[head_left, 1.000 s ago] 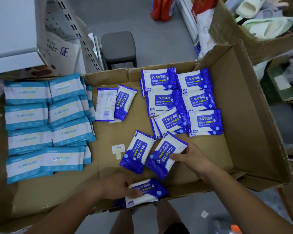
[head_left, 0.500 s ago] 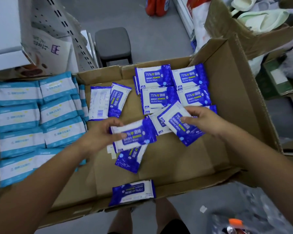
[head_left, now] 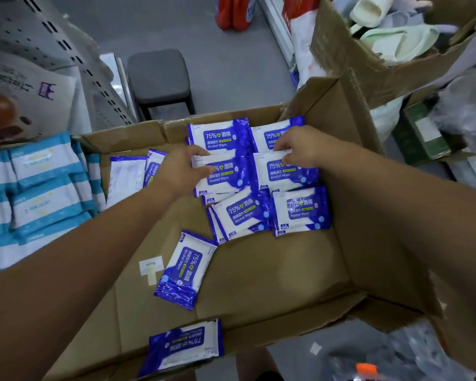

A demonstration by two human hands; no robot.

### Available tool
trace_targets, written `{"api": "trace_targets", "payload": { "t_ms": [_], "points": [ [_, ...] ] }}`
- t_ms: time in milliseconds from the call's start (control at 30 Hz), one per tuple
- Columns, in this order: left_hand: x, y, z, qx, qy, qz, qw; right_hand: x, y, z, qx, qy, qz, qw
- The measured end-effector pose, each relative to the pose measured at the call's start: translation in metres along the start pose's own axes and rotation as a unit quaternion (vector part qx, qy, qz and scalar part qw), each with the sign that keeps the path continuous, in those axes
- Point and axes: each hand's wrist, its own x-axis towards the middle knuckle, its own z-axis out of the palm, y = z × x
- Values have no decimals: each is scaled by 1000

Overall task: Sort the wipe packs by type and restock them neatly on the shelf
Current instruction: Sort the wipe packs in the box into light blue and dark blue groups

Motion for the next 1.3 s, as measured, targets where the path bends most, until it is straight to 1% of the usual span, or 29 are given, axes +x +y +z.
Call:
{"api": "trace_targets", "payload": {
  "t_ms": [67,100,133,167,200,233,267,300,333,367,400,467,500,533,567,633,667,733,767,800,833,867,967,1000,1033,1067,1133,1200,1300],
  "points": [
    [1,3,15,62,25,12,998,3,3,9,-100,33,14,994],
    [0,4,22,128,49,32,990,3,5,13,-149,65,22,986],
    [-3,5,27,193,75,59,977,1,6,17,-174,96,34,979],
    [-6,3,31,225,110,88,964,-4,5,21,-177,128,43,975],
    [-10,0,32,222,146,103,959,-11,-1,25,-151,159,44,975],
    [-16,-3,32,191,176,104,960,-21,-12,28,-99,184,36,977],
    [-25,-6,30,145,199,93,965,-34,-26,31,-28,192,23,981],
    [-36,-17,28,95,201,73,972,-50,-45,34,44,176,6,983],
    [-50,-29,26,67,178,50,980,-66,-66,40,100,134,-11,986],
    [-67,-44,23,73,132,41,988,-84,-88,49,131,71,-25,989],
    [-84,-60,22,113,81,58,989,-99,-109,64,139,-2,-39,990],
    [-112,-88,19,216,-20,106,970,-126,-146,97,139,-135,-38,980],
    [-122,-95,18,248,-61,108,961,-136,-159,112,139,-189,-28,972],
    [-129,-98,17,268,-90,92,955,-143,-167,128,138,-232,-15,963],
    [-133,-100,18,286,-101,72,950,-148,-174,141,127,-265,-9,956],
    [-138,-101,20,310,-87,40,946,-154,-180,162,104,-273,-4,956],
    [-139,-101,20,313,-79,30,946,-156,-182,172,116,-270,2,956],
    [-138,-103,19,300,-64,12,952,-154,-184,189,201,-259,30,944],
    [-137,-103,19,312,-65,10,948,-154,-185,194,250,-248,47,935],
    [-137,-103,18,349,-63,23,935,-153,-185,198,292,-239,67,924],
    [-137,-105,18,395,-55,60,915,-152,-184,201,331,-222,83,913],
    [-137,-107,17,433,-52,117,892,-150,-182,201,367,-207,98,901],
    [-134,-120,6,482,-115,274,824,-144,-167,194,431,-172,125,877],
    [-133,-125,0,494,-141,308,801,-142,-160,189,450,-166,130,868],
    [-133,-128,-7,505,-164,326,782,-140,-153,182,469,-163,134,858],
    [-131,-129,-14,521,-176,337,764,-138,-146,174,475,-163,131,855],
    [-127,-127,-25,561,-187,342,731,-133,-132,156,466,-167,109,862],
    [-123,-122,-34,580,-179,347,715,-130,-120,141,474,-154,100,861],
    [-119,-119,-37,578,-191,379,697,-126,-105,132,523,-127,124,833]
  ]
}}
